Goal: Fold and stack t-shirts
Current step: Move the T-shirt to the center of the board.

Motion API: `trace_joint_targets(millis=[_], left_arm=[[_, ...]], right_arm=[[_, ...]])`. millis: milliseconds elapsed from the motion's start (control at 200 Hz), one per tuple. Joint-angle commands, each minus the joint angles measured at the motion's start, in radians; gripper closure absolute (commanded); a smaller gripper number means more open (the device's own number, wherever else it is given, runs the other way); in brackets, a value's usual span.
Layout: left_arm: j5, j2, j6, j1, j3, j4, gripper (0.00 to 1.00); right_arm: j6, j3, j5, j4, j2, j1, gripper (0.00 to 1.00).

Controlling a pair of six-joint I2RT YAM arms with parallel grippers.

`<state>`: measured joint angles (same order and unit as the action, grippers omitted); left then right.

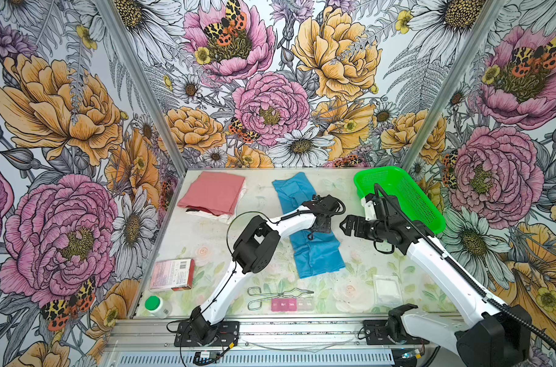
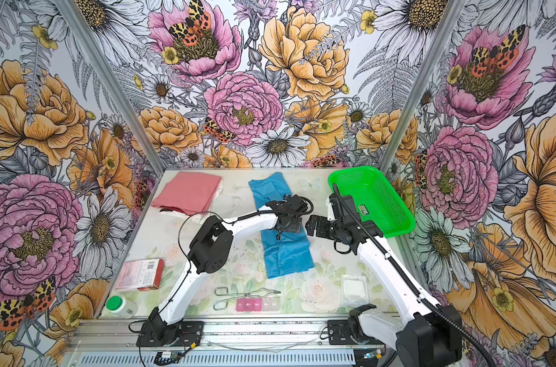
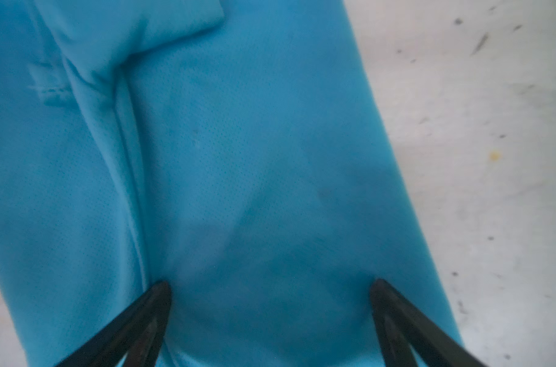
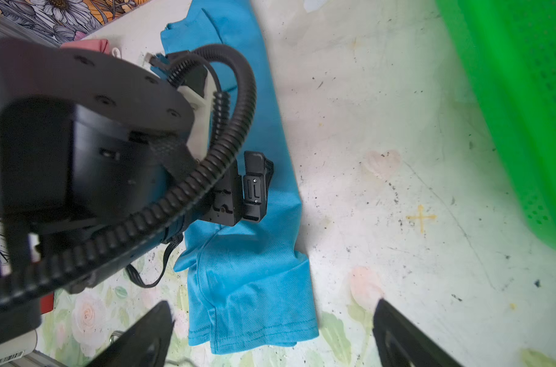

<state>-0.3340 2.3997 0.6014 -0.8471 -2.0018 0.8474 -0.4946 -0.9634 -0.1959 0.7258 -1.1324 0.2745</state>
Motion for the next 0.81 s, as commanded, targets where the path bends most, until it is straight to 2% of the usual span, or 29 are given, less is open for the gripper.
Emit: trace_joint_targets(millis=[0, 290, 425, 565, 605, 801], left_arm=[[-0.069, 0.013, 0.003, 0.027, -0.016, 0.118, 0.01], [-0.002, 0.054, -0.026, 0.107, -0.043, 0.103, 0.01], [0.082, 0.110, -0.118, 0.157, -0.115, 0.044, 0.01], [0.118, 0.185, -0.175, 0.194, -0.235, 0.043, 0.01], [0.158, 0.197, -0.182, 0.201, -0.257, 0.045, 0.01], [0.172, 0.120, -0.186, 0.201, -0.217, 0.042, 0.01]], right_arm=[[0.034, 0.011, -0.031, 0.008, 0.027, -0.012, 0.01], [0.071, 0.008, -0.082, 0.004, 0.004, -0.021, 0.01], [0.086, 0.021, -0.117, 0.001, -0.010, -0.018, 0.01], [0.106, 0.041, -0.142, 0.001, -0.017, -0.007, 0.01], [0.116, 0.047, -0.157, 0.000, -0.029, 0.001, 0.01], [0.115, 0.094, -0.132, -0.046, -0.103, 0.069, 0.01]])
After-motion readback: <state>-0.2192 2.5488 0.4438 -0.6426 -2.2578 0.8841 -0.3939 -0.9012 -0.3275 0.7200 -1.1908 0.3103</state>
